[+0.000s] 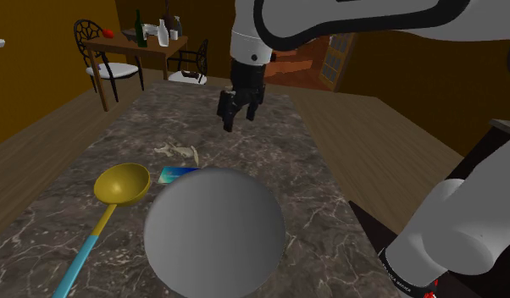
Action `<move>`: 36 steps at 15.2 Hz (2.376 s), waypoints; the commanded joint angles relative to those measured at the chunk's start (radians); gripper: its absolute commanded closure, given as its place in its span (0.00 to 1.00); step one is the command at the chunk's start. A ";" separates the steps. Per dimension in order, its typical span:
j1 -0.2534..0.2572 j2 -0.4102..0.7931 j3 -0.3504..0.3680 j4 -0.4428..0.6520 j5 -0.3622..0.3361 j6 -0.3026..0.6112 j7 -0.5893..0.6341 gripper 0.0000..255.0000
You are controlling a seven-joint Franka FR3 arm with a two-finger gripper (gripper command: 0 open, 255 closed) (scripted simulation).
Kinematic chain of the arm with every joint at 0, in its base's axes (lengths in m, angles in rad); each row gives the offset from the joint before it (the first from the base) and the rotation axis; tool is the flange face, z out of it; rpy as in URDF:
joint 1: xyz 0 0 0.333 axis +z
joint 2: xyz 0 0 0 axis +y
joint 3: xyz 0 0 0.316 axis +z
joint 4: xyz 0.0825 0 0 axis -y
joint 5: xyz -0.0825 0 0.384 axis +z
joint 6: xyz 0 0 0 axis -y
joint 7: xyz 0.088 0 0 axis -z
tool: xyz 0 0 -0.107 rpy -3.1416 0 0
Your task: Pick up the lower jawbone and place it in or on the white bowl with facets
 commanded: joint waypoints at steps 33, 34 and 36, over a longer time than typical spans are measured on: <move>0.113 0.357 0.097 0.282 -0.153 0.079 0.072 1.00; 0.114 0.351 0.099 0.288 -0.152 0.077 0.072 1.00; 0.093 0.275 0.105 0.198 -0.115 0.141 0.030 0.00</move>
